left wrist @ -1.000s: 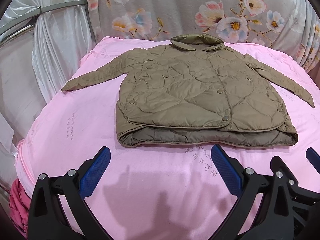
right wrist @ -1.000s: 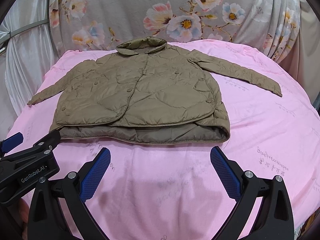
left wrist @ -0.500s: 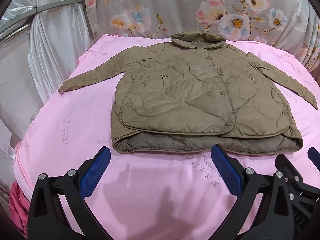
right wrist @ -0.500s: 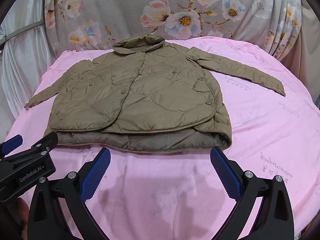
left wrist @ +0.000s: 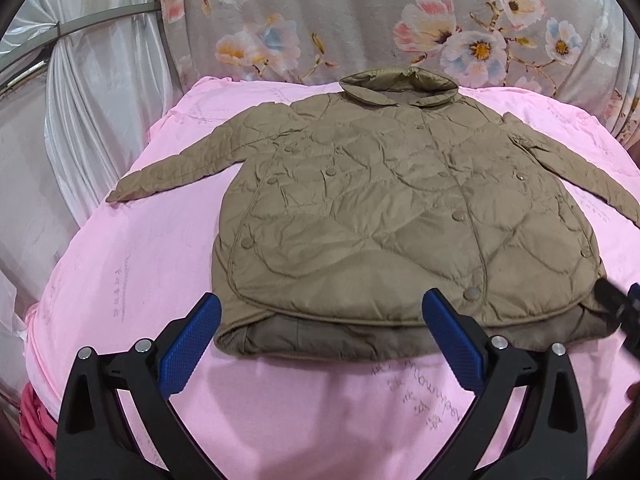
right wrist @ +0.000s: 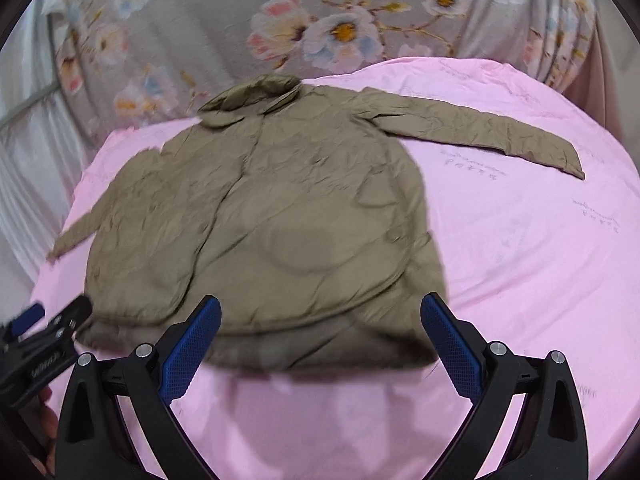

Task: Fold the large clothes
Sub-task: 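Move the right tool to the jacket sleeve and close on its cuff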

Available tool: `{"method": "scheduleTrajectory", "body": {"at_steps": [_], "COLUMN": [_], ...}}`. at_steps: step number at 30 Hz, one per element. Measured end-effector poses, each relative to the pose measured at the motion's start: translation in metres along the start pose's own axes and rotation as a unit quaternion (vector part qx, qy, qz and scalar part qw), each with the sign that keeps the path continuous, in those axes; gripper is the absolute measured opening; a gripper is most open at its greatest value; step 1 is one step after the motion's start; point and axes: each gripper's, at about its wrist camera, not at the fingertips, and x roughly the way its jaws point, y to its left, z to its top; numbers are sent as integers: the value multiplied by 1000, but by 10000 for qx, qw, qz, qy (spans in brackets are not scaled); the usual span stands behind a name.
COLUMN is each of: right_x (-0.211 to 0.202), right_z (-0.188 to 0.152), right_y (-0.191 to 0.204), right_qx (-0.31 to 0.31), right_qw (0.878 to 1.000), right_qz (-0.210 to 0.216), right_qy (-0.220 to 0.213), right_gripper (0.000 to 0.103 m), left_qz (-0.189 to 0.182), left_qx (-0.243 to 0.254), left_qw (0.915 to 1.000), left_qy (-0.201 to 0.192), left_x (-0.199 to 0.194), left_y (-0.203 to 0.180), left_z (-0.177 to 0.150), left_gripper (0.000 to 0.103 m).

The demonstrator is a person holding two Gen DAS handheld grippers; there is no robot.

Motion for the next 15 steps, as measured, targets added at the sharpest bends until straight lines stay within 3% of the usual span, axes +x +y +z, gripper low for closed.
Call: {"method": "scheduleTrajectory", "body": {"at_steps": [5,8,11,15], "right_x": [8,17,36,72], "right_z": [41,71,100,124], "right_y": [-41,-71,-120,-198], "right_qx": [367,376,819,1702], "right_qw": [9987,9957,9917,9799], "right_qz": [-196,-572,-682,-879], "right_qy": [-291,-627,-716,-557], "right_gripper": [98,98,98,96], "left_qz": [49,-49,-144,22], "left_qx": [60,4,-116,-165], "left_qw": [9999,10000,9998,9999], "left_qy": [-89,-25,61,4], "left_x": [11,24,39,55], "left_y": [-4,-2,4,9], "left_z": [15,26,35,44], "left_gripper": [98,98,98,98]}}
